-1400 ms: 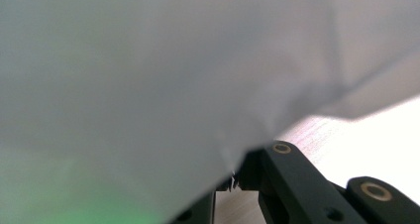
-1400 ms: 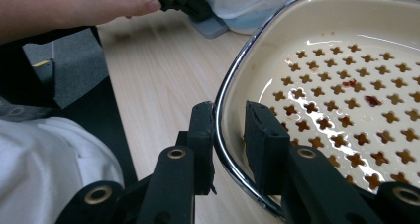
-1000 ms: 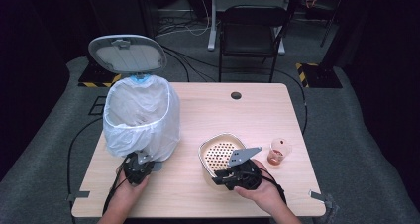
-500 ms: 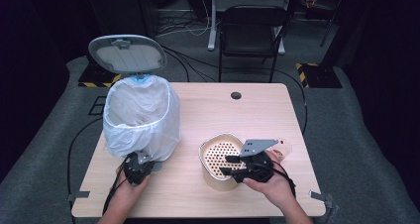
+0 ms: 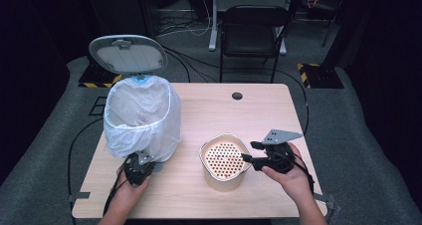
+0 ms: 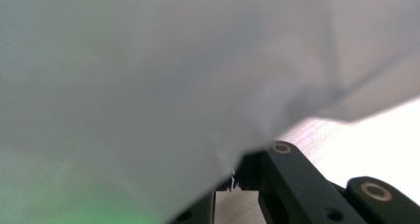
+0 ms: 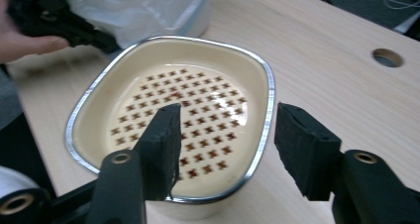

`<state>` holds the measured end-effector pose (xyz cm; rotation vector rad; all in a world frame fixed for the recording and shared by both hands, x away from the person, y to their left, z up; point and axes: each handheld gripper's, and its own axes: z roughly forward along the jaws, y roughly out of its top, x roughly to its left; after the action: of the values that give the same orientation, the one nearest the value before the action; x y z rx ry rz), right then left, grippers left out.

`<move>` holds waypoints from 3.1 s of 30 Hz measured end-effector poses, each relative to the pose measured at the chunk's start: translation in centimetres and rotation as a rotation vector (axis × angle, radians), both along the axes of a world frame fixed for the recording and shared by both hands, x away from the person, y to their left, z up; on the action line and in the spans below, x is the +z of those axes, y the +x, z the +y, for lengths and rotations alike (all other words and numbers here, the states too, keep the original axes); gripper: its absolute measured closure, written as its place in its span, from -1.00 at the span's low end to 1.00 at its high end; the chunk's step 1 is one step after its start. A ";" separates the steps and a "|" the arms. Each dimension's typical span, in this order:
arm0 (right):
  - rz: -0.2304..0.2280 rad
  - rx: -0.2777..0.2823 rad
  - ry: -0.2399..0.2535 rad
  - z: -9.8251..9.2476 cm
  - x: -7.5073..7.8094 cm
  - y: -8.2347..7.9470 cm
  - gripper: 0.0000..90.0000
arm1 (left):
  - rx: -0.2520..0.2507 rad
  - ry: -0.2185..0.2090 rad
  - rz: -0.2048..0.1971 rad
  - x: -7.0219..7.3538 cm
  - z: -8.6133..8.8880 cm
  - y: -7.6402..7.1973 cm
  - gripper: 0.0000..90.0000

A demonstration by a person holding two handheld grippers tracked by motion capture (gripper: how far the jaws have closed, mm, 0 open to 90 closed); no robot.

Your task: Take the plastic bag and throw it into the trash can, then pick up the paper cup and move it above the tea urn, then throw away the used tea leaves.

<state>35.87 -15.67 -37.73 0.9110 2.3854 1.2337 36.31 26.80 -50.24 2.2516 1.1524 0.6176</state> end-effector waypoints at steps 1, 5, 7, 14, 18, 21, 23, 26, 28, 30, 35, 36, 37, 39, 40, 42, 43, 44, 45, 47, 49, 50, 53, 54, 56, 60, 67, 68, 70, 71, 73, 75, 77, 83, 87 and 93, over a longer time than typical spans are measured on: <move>0.000 -0.019 0.000 -0.2 0.0 0.2 -0.06 | -0.001 0.000 0.000 0.0 0.0 0.0 0.94; -0.004 -0.082 -0.012 -1.2 -0.2 1.3 -0.23 | -0.003 0.000 0.004 0.0 0.0 0.0 0.94; -0.009 -0.121 -0.019 -1.8 -0.4 1.8 -0.31 | -0.003 0.000 0.003 0.0 0.0 0.0 0.94; -0.003 -0.276 -0.040 -4.8 -2.3 3.1 -0.66 | -0.001 -0.001 0.002 0.0 0.0 0.0 0.94; -0.002 -0.322 -0.034 -6.1 -3.2 3.6 -0.68 | 0.000 0.002 0.004 0.0 0.0 0.0 0.94; -0.002 -0.336 -0.038 -6.6 -3.7 3.8 -0.68 | -0.001 0.002 0.004 0.0 0.0 0.0 0.94; -0.001 -0.354 -0.053 -6.9 -4.2 3.9 -0.68 | 0.001 0.001 0.004 0.0 0.0 0.0 0.94; -0.005 -0.369 -0.069 -7.2 -4.9 4.1 -0.68 | -0.002 0.000 0.001 0.0 0.0 0.0 0.94; -0.001 -0.375 -0.075 -7.5 -5.3 4.2 -0.68 | 0.000 -0.001 0.001 0.0 0.0 0.0 0.94; 0.008 -0.382 -0.073 -7.7 -5.6 4.3 -0.68 | -0.001 -0.001 0.000 0.0 0.0 0.0 0.94; 0.025 -0.395 -0.067 -8.2 -6.5 4.4 -0.68 | 0.000 -0.010 0.001 0.0 0.0 0.0 0.94; 0.031 -0.402 -0.065 -8.4 -6.9 4.5 -0.67 | -0.001 -0.005 0.000 0.0 0.0 0.0 0.94; 0.031 -0.402 -0.065 -8.4 -6.9 4.5 -0.67 | -0.001 -0.005 0.000 0.0 0.0 0.0 0.94; 0.040 -0.398 -0.064 -8.5 -7.3 4.5 -0.66 | -0.002 -0.008 0.002 0.0 0.0 0.0 0.94; 0.042 -0.404 -0.058 -8.5 -7.5 4.5 -0.66 | -0.002 -0.011 0.003 0.0 0.1 0.0 0.94; 0.046 -0.396 -0.055 -8.5 -7.9 4.4 -0.64 | 0.001 -0.011 0.002 0.0 0.0 0.0 0.94; 0.035 -0.394 -0.058 -8.4 -8.3 4.4 -0.60 | -0.002 -0.008 0.001 0.0 0.0 0.0 0.94; 0.032 -0.389 -0.063 -8.4 -8.6 4.5 -0.58 | -0.002 -0.008 0.002 0.0 0.0 0.0 0.94; 0.032 -0.389 -0.063 -8.4 -8.6 4.5 -0.58 | -0.002 -0.008 0.002 0.0 0.0 0.0 0.94; 0.027 -0.393 -0.077 -8.2 -9.0 4.5 -0.58 | 0.000 -0.008 0.003 0.0 0.1 0.0 0.94; 0.028 -0.393 -0.071 -8.2 -9.1 4.6 -0.58 | -0.001 -0.007 0.004 0.0 0.0 0.0 0.94; 0.029 -0.391 -0.067 -8.3 -9.2 4.7 -0.58 | 0.000 -0.009 0.004 0.0 0.1 0.0 0.94; 0.039 -0.389 -0.054 -8.3 -9.5 4.8 -0.58 | 0.001 -0.009 0.005 0.0 0.1 0.0 0.94; 0.039 -0.389 -0.054 -8.3 -9.5 4.8 -0.58 | 0.000 -0.009 0.005 0.0 0.1 0.0 0.94; 0.043 -0.389 -0.058 -8.3 -9.7 4.8 -0.58 | 0.001 -0.008 0.005 0.0 0.0 0.0 0.94; 0.058 -0.389 -0.084 -8.2 -10.1 4.9 -0.58 | 0.000 -0.008 0.005 0.0 0.1 0.0 0.94; 0.052 -0.383 -0.084 -8.1 -10.0 4.9 -0.45 | -0.002 -0.009 0.009 0.0 0.1 0.1 0.94; 0.048 -0.382 -0.085 -8.1 -10.1 4.9 -0.45 | -0.001 -0.010 0.008 0.0 0.1 0.0 0.94; 0.043 -0.374 -0.094 -8.1 -10.0 4.9 -0.43 | 0.000 -0.009 0.005 0.0 0.1 0.0 0.94; 0.043 -0.374 -0.094 -8.1 -10.0 4.9 -0.43 | 0.000 -0.009 0.005 0.0 0.1 0.0 0.94; 0.042 -0.364 -0.099 -8.0 -9.9 4.9 -0.40 | 0.000 -0.010 0.006 0.0 0.1 0.1 0.94; 0.043 -0.358 -0.099 -8.0 -9.9 5.0 -0.38 | 0.000 -0.009 0.006 0.0 0.1 0.1 0.94; 0.045 -0.354 -0.097 -8.0 -9.8 5.0 -0.37 | 0.000 -0.010 0.006 0.0 0.1 0.0 0.94; 0.043 -0.333 -0.089 -7.9 -8.8 5.2 -0.35 | -0.001 -0.006 0.004 0.0 0.0 0.0 0.94; 0.028 -0.306 -0.048 -7.8 -7.6 5.6 -0.34 | 0.000 -0.007 0.005 0.0 0.0 0.0 0.94; 0.005 -0.230 -0.012 -6.9 -5.5 6.5 -0.33 | 0.000 -0.007 0.004 0.0 0.0 0.0 0.94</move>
<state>42.40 -22.59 -43.22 1.1484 2.2141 1.1290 36.34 26.84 -50.23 2.2483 1.1552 0.6084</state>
